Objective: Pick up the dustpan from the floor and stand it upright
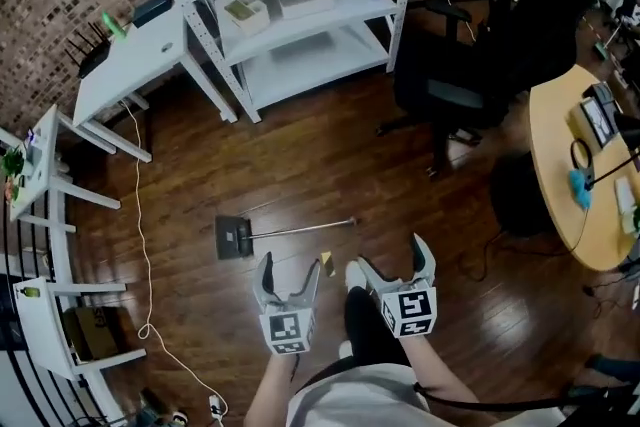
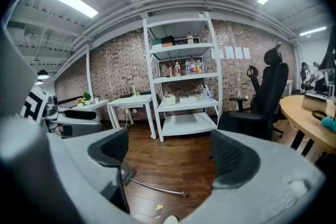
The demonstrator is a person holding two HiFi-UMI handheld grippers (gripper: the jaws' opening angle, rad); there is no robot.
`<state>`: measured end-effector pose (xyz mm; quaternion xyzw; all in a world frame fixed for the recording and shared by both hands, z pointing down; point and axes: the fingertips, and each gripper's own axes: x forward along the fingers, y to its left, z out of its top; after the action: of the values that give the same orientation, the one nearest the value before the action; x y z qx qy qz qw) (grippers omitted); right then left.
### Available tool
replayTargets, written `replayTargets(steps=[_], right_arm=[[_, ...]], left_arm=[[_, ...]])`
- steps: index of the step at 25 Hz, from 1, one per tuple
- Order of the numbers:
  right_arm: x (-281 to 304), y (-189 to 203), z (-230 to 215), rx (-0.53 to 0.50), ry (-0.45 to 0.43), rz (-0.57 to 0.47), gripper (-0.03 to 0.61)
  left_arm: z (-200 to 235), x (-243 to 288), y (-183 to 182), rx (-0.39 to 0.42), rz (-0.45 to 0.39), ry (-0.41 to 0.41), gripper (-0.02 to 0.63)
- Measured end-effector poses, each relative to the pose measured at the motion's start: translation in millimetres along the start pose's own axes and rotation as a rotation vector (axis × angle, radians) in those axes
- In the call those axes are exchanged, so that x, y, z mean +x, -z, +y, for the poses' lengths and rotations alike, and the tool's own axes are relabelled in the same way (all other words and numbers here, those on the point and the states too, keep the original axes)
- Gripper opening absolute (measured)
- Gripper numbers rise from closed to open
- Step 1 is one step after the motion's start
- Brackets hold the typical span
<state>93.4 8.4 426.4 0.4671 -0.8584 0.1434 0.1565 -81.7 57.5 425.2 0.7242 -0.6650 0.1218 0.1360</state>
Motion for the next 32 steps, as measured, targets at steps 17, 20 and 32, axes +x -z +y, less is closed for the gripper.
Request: replayTargets(steps=[17, 20, 32], right_arm=[[200.2, 324.7, -47.7, 0.312, -0.165, 0.552, 0.413], [233.0, 369.3, -54.9, 0.320, -0.140, 0.593, 0.402], [366.6, 579.4, -65.4, -0.132, -0.342, 0.865, 0.296]], left_arm=[[-4.4, 209.7, 265.3, -0.008, 0.501, 0.242, 0.388], [1.3, 233.7, 310.6, -0.011, 0.553, 0.288, 0.397], [38.8, 332.0, 510.3, 0.120, 0.717, 0.497, 0.393]])
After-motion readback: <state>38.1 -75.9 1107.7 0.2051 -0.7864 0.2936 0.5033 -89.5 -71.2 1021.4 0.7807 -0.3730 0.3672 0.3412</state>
